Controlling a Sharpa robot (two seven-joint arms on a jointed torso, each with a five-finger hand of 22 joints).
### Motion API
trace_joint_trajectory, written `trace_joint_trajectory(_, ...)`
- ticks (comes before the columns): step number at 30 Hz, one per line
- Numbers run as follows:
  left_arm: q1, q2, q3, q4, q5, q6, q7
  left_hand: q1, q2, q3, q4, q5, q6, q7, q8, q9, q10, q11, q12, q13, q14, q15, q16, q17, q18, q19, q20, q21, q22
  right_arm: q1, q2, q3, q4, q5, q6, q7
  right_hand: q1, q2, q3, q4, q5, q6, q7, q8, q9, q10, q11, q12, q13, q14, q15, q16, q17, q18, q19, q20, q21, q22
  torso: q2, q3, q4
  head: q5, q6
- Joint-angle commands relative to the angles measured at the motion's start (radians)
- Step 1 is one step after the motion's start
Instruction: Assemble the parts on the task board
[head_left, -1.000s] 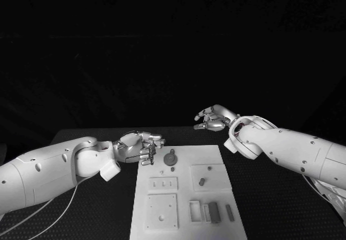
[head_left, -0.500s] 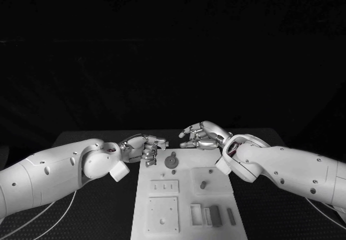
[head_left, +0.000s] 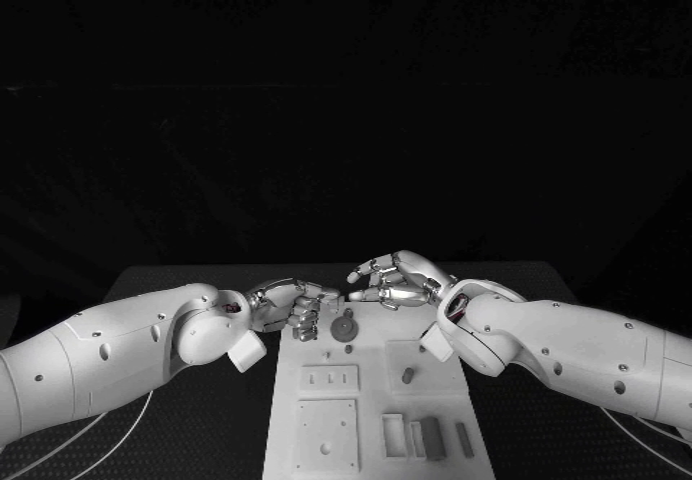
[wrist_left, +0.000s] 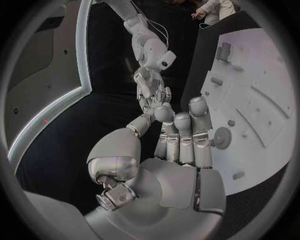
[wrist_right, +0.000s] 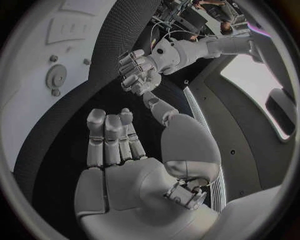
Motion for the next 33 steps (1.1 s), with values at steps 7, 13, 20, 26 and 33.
trace_joint_trajectory(7,0.000,0.009,0.000,0.011,-0.033,-0.003,0.004,0.015,-0.001,-0.001,0.006,0.004,0.145,-0.036,-0.004,0.001,-0.040,-0.015,-0.005,-0.003,-0.009,-0.001,-0.005,-0.002,0.022,-0.005,-0.010,-0.005,0.016,-0.002,0.022,-0.016,-0.004,-0.029,0.042,0.015,-0.009,0.001,-0.008,-0.001,0.001,-0.009,0.014,0.004,-0.002,-0.006,0.000,0.005,-0.001,-0.007,0.001,-0.001,-0.001,0.054,-0.008,0.001,-0.006,0.014,0.002,-0.0004,0.0002,0.002,-0.001)
trace_joint_trajectory(13,0.000,0.006,0.000,0.008,-0.032,-0.005,0.006,0.015,-0.001,-0.002,0.007,0.004,0.145,-0.037,-0.005,0.001,-0.040,-0.015,-0.005,-0.003,-0.008,-0.001,-0.005,-0.002,0.022,-0.005,-0.009,-0.005,0.016,-0.013,0.024,-0.025,0.001,-0.045,0.055,0.018,-0.009,0.002,-0.010,-0.004,0.001,-0.010,0.015,0.004,-0.002,-0.008,0.001,0.005,-0.001,-0.008,0.002,-0.001,-0.001,0.054,-0.009,0.001,-0.007,0.013,0.002,0.0004,0.0002,0.006,-0.004)
trace_joint_trajectory(20,0.000,0.004,0.000,0.007,-0.026,-0.002,0.006,0.016,-0.002,-0.003,0.008,0.004,0.147,-0.037,-0.006,0.001,-0.038,-0.015,-0.005,-0.003,-0.007,-0.001,-0.005,-0.003,0.021,-0.004,-0.009,-0.005,0.016,-0.018,0.023,-0.025,0.005,-0.051,0.060,0.020,-0.009,0.004,-0.013,-0.006,0.001,-0.009,0.015,0.004,-0.002,-0.009,0.001,0.006,-0.002,-0.009,0.002,-0.001,-0.001,0.054,-0.010,0.002,-0.007,0.014,0.001,0.0005,-0.0010,0.006,-0.007)
trace_joint_trajectory(26,0.000,0.007,0.000,0.007,-0.026,0.002,0.002,0.017,-0.002,-0.003,0.008,0.004,0.148,-0.037,-0.007,0.001,-0.038,-0.015,-0.005,-0.004,-0.007,-0.001,-0.004,-0.003,0.022,-0.004,-0.009,-0.005,0.017,-0.020,0.028,-0.025,0.003,-0.055,0.044,0.021,-0.010,0.004,-0.013,-0.007,0.001,-0.009,0.015,0.004,-0.002,-0.009,0.001,0.006,-0.002,-0.009,0.002,-0.001,-0.001,0.054,-0.010,0.002,-0.007,0.014,0.002,0.0006,-0.0008,0.009,-0.009)
trace_joint_trajectory(33,0.000,0.007,0.000,0.006,-0.026,0.008,0.000,0.017,-0.002,-0.004,0.008,0.004,0.149,-0.037,-0.007,0.001,-0.037,-0.015,-0.005,-0.004,-0.007,-0.001,-0.004,-0.003,0.022,-0.004,-0.009,-0.005,0.017,-0.022,0.032,-0.025,-0.002,-0.059,0.004,0.025,0.009,0.027,-0.014,-0.028,0.001,0.017,0.008,0.021,0.005,-0.005,-0.006,0.013,-0.001,-0.006,-0.004,0.004,0.000,0.054,-0.006,0.001,-0.003,0.015,0.002,0.0008,0.0000,0.009,-0.010)
